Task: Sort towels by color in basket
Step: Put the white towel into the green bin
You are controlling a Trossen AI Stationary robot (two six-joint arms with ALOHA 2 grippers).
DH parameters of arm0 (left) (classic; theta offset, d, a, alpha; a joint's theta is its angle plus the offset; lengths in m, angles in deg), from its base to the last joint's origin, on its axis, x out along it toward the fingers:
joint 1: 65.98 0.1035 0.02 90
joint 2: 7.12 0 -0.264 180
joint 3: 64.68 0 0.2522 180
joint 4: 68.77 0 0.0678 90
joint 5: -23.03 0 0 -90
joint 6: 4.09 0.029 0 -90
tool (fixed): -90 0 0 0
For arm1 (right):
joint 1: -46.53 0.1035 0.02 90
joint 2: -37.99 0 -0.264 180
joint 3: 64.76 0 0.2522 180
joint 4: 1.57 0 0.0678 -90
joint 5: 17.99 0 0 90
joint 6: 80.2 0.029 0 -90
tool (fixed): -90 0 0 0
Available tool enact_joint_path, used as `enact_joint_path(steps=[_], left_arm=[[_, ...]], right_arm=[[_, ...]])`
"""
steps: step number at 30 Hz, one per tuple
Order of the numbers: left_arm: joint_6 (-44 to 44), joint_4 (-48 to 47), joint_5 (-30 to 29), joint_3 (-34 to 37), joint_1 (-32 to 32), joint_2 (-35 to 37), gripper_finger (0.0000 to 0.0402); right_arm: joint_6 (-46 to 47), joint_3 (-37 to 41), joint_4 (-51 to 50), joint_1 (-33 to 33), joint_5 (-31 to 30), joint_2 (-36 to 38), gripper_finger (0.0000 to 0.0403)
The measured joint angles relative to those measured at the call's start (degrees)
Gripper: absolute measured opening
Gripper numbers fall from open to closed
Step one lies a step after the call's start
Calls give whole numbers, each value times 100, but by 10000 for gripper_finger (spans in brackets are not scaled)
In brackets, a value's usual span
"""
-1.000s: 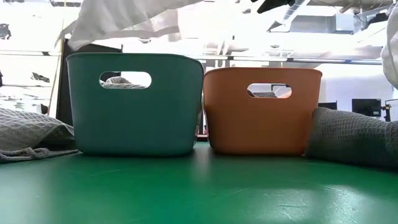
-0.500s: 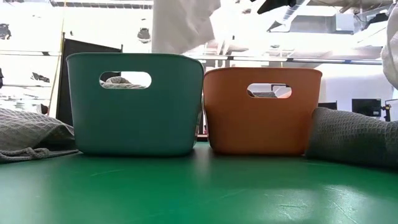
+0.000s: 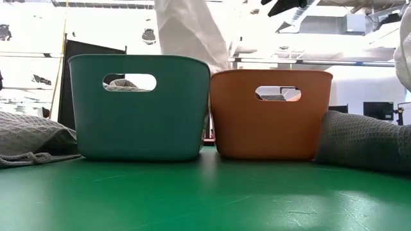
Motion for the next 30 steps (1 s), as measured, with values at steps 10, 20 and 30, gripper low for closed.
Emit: enact_joint_path(steps=[10, 20, 30], left_arm=[[-1720, -2538, 1026, -3, 0, 179, 0], [-2117, -2560, 2702, -368, 2, 270, 0], [-2211, -2568, 3815, -485, 0, 484, 0]], right_arm=[[-129, 0, 48, -50, 0, 0, 306], [-45, 0, 718, 38, 181, -74, 306], [-127, 0, 1747, 746, 779, -1182, 306]])
